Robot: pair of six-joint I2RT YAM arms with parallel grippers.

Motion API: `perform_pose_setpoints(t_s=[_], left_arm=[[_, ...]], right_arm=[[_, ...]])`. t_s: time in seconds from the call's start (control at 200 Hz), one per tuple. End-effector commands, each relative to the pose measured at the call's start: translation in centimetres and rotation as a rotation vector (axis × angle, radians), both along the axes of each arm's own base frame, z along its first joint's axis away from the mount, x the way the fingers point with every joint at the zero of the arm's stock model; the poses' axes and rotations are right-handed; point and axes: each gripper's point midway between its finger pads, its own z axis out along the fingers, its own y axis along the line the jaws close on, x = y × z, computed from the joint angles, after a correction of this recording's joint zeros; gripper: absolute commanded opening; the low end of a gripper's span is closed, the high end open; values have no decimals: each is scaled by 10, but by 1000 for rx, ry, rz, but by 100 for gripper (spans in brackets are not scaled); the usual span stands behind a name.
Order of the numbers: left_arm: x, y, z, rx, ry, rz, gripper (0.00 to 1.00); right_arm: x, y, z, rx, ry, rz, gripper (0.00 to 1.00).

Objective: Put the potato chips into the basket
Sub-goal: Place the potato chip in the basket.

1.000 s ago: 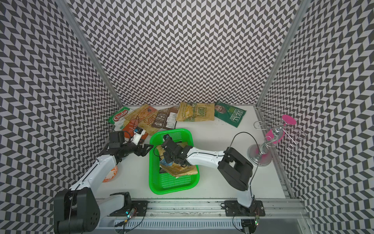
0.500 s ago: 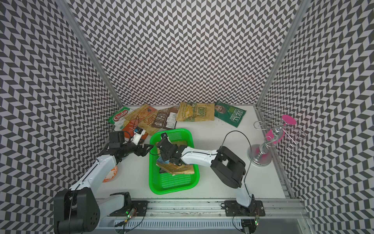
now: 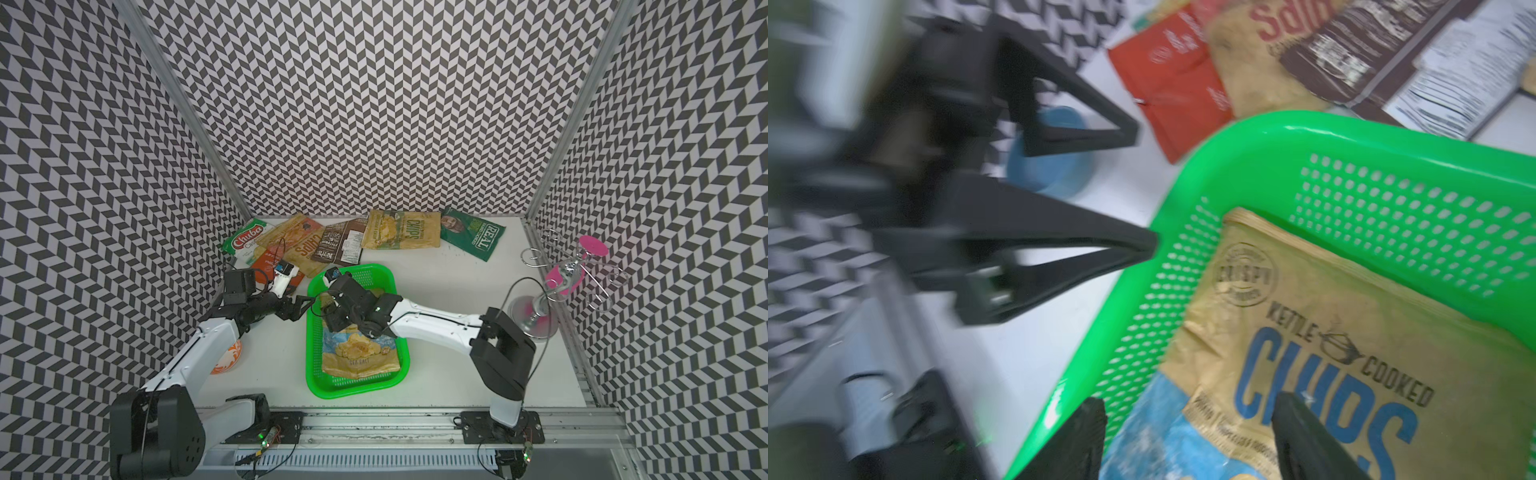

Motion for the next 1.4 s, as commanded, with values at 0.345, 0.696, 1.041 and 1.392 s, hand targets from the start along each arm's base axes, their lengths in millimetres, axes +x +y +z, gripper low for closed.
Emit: perform_pose_setpoints(t_s=[0.345,0.696,1.041,1.392], left_arm=[[7,9,15,-6,-51,77,94],[6,9,13,-1,-49,71,97],[12,15,20,15,-51,113,99],[7,28,27,56,-91,183,99]], right_arm=[[-103,2,-68,106,335,425,50],[-59,-17,-134,-189,214,178,58],[-46,-12,-13,41,62,213,72],[98,-120,56,350,140,-230,73]])
